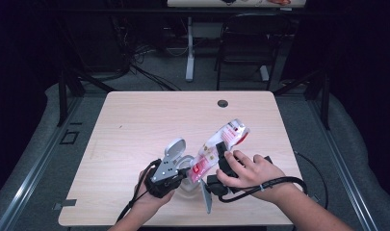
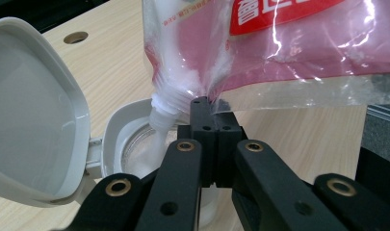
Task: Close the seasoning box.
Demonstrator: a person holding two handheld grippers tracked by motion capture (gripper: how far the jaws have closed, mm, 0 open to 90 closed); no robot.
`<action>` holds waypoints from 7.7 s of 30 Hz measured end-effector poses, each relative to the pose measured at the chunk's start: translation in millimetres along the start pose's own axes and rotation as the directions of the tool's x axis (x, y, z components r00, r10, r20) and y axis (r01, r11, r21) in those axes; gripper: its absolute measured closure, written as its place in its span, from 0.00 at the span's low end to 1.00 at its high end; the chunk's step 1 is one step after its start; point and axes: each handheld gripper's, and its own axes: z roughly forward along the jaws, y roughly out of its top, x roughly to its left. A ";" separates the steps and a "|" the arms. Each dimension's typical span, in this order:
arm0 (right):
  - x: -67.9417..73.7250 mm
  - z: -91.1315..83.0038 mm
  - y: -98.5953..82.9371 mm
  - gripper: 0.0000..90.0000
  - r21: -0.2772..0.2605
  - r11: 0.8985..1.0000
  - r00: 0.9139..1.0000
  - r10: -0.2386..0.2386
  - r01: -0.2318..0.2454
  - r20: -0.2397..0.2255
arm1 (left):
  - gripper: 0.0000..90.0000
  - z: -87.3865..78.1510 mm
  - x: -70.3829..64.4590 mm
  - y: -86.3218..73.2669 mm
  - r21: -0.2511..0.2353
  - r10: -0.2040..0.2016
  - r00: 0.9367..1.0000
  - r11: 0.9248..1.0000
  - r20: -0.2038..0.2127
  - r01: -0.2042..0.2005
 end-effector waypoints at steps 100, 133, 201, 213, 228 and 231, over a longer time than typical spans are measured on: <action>-6.4 -21.4 7.2 0.96 -0.039 0.999 0.999 -0.038 0.038 0.004 | 1.00 -6.3 -9.0 -6.1 0.006 -0.039 0.999 0.999 0.013 0.038; -6.5 -19.0 7.5 0.96 -0.033 0.999 0.999 -0.040 0.040 0.008 | 1.00 -2.7 -5.5 -6.5 0.006 -0.045 0.999 0.999 0.013 0.045; 10.5 -10.3 -6.3 0.97 -0.011 0.992 0.991 0.128 -0.129 -0.022 | 1.00 -4.7 -3.6 0.1 -0.025 -0.054 0.999 0.998 0.006 0.054; 16.8 -8.6 -10.4 0.97 0.003 0.981 0.981 0.193 -0.193 -0.031 | 1.00 -2.3 -4.5 0.1 -0.034 -0.051 0.999 0.998 0.009 0.052; 15.7 -7.7 -16.8 0.97 0.000 0.970 0.970 0.242 -0.242 -0.020 | 0.94 -15.2 4.2 -3.9 -0.064 -0.092 0.996 0.994 -0.015 0.091; 15.9 -9.0 -16.4 0.97 -0.007 0.971 0.971 0.239 -0.239 -0.026 | 0.94 -18.0 4.7 -4.0 -0.064 -0.094 0.995 0.994 -0.018 0.092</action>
